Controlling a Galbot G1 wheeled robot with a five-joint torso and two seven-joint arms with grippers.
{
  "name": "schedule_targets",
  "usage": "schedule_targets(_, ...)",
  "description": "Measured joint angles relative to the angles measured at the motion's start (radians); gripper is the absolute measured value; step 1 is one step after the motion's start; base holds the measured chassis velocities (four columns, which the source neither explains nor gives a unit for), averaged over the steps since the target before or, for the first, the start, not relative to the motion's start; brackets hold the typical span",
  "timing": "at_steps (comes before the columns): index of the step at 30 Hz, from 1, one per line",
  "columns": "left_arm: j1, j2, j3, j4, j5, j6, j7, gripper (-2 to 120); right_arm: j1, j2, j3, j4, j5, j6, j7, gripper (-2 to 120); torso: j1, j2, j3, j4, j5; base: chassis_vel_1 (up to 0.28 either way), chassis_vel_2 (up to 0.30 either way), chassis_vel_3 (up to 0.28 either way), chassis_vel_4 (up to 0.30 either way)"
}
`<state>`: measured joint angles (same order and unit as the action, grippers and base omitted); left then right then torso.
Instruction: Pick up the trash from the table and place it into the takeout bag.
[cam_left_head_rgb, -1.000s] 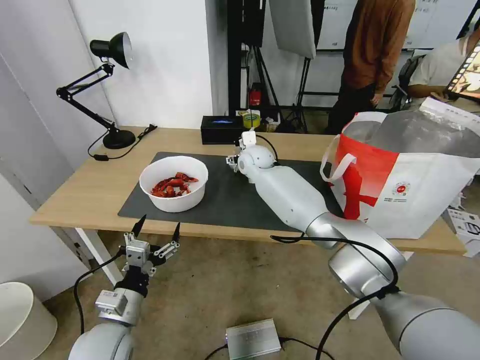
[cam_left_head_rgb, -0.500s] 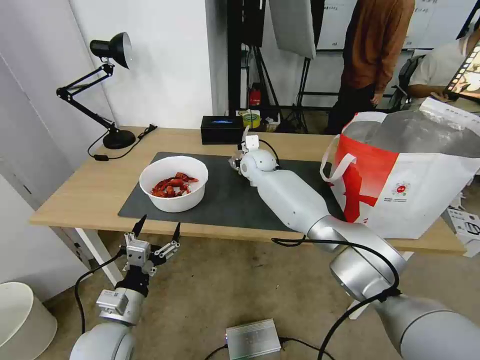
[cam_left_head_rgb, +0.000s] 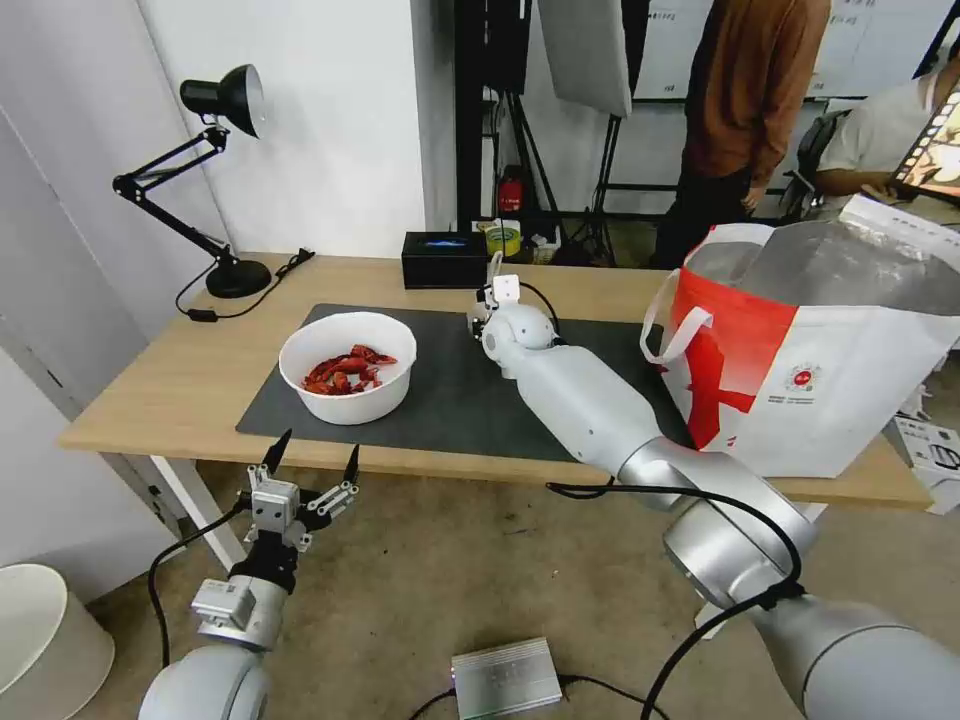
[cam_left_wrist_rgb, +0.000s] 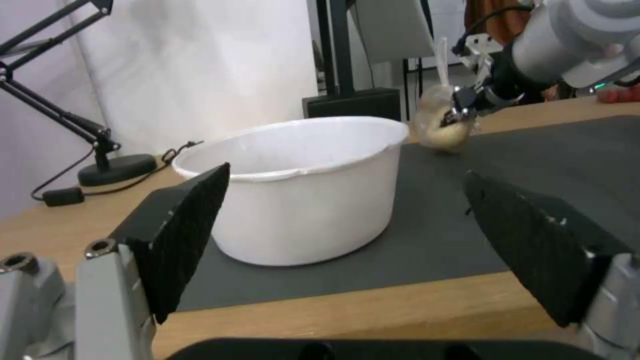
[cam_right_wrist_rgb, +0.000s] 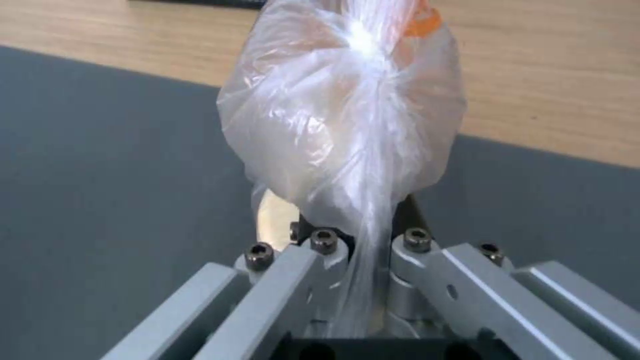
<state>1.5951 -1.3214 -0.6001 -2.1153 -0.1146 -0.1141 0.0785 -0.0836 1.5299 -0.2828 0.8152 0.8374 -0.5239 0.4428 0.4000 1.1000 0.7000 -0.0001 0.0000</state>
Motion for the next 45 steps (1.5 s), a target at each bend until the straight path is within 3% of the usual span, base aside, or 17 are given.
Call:
schedule_targets(15,-0.012,0.014,0.001,0.009,-0.01,0.0,0.0,91,0.045,-0.097,-0.005,0.199,0.053,-0.004,0.044,2,0.0,0.0,0.0,0.0,0.0,0.0,0.0,0.0,0.0)
schedule_targets(26,-0.022,0.024,0.009,0.023,-0.018,0.0,-0.001,91,0.066,-0.284,-0.056,0.473,0.182,-0.043,0.108,2,0.0,0.0,0.0,-0.0001,0.0002,0.0,0.0,0.0,0.0)
schedule_targets(33,-0.022,0.032,0.004,0.032,-0.03,0.0,-0.001,91,0.049,-0.407,-0.075,0.711,0.292,-0.066,0.189,2,0.0,0.0,0.0,0.0001,0.0,0.0,0.0,0.0,0.0)
schedule_targets(38,-0.023,0.03,0.002,0.034,-0.03,0.0,-0.001,91,0.044,-0.472,-0.07,0.793,0.331,-0.073,0.219,2,0.0,0.0,0.0,0.0003,0.0,0.0,0.0,0.0,0.0)
schedule_targets(41,-0.023,0.027,0.005,0.038,-0.03,0.0,-0.001,91,0.026,-0.583,-0.04,0.88,0.363,-0.074,0.223,2,0.0,0.0,0.0,-0.0002,0.0003,0.0,0.0,0.0,0.0)
schedule_targets(45,-0.028,0.026,0.012,0.046,-0.028,-0.001,-0.001,91,0.008,-0.665,-0.017,0.952,0.378,-0.069,0.219,2,0.0,0.0,0.0,-0.0003,0.0004,0.0,0.0,0.0,0.0)
